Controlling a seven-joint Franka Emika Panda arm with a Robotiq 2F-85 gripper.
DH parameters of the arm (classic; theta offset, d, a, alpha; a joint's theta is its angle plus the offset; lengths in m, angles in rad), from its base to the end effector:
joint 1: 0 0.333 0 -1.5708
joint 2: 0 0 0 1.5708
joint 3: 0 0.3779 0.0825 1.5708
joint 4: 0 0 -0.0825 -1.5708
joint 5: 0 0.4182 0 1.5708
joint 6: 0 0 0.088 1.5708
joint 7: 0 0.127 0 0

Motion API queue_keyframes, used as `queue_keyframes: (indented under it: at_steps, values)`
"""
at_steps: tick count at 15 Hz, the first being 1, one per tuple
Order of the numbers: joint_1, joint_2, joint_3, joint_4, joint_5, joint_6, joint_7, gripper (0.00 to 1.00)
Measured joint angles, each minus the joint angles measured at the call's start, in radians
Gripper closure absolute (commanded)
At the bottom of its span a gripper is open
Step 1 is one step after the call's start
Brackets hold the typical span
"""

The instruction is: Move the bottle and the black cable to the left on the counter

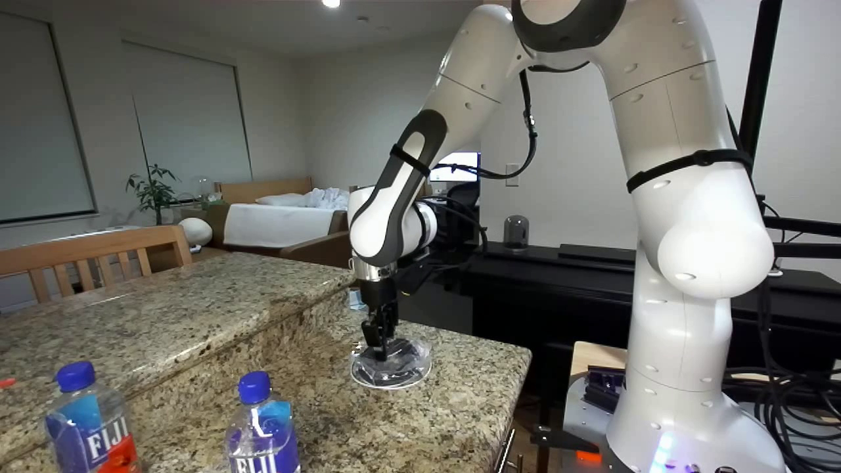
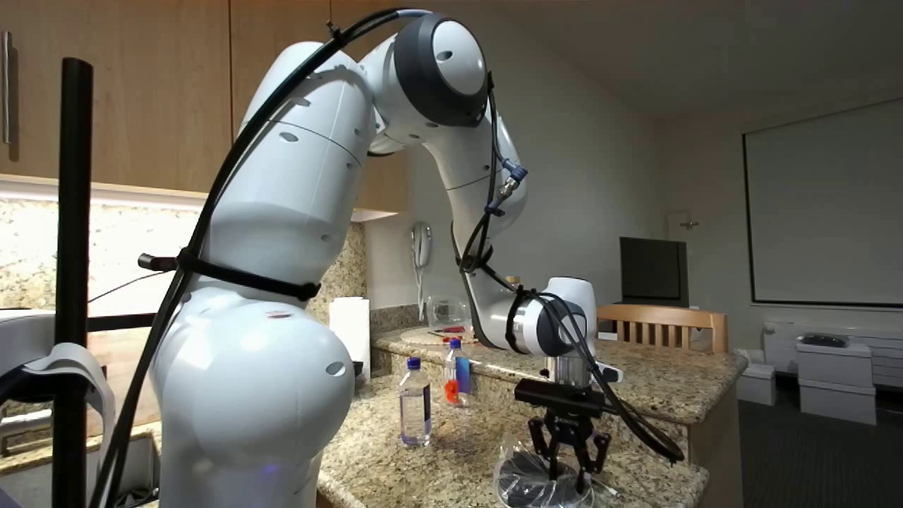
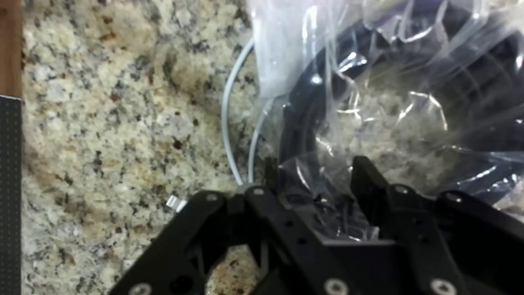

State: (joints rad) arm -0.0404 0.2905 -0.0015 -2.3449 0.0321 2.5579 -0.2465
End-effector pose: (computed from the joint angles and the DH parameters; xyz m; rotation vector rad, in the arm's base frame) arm 0.5396 -0.0227 0.2122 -3.1001 -0.2753 0.1158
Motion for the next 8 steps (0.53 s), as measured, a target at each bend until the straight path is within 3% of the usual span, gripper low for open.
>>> queue_keyframes:
  at_steps: [2, 8]
  values:
    - [0.001, 0.0, 0.0, 0.009, -0.019, -0.023, 0.009, 0.89]
    - [0.006, 0.0, 0.0, 0.019, -0.044, -0.057, 0.012, 0.86]
